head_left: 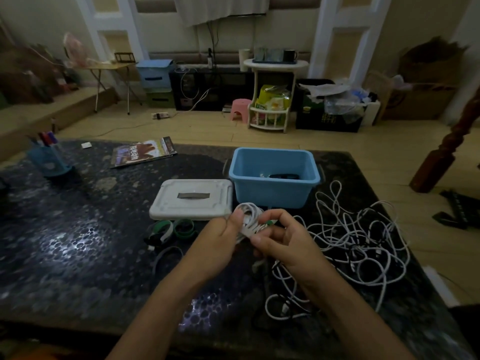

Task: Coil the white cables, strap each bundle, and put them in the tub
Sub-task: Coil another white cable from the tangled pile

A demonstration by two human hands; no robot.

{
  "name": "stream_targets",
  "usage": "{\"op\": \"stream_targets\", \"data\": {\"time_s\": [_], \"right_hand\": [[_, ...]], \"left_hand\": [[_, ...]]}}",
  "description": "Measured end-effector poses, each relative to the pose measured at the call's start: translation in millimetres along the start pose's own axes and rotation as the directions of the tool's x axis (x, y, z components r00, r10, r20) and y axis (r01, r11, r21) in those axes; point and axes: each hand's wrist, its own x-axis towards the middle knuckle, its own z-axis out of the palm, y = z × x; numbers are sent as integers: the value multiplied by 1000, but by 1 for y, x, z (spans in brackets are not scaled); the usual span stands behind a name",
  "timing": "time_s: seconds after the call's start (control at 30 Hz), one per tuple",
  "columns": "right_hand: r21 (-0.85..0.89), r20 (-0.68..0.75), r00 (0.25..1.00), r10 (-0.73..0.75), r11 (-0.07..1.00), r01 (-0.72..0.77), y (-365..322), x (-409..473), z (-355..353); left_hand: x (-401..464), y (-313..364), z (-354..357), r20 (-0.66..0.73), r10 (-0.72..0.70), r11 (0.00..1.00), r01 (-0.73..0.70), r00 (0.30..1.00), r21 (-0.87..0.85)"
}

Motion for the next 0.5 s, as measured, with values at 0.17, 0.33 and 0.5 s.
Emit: {"op": "stream_targets", "data": {"time_s": [0.17, 0.33, 0.5], "right_hand": [[-60, -65, 998, -1, 998, -3, 9, 2, -4], [-372, -53, 990, -132, 923, 103, 15, 5, -6], [-409, 75, 997, -18, 911, 47, 7, 3, -9]], "left_hand": [[4, -7, 4, 50, 6, 999, -4, 999, -36], [-1, 7, 0, 39, 76, 993, -72, 996, -98], [-8, 13, -9, 48, 145, 988, -142, 988, -56]]}}
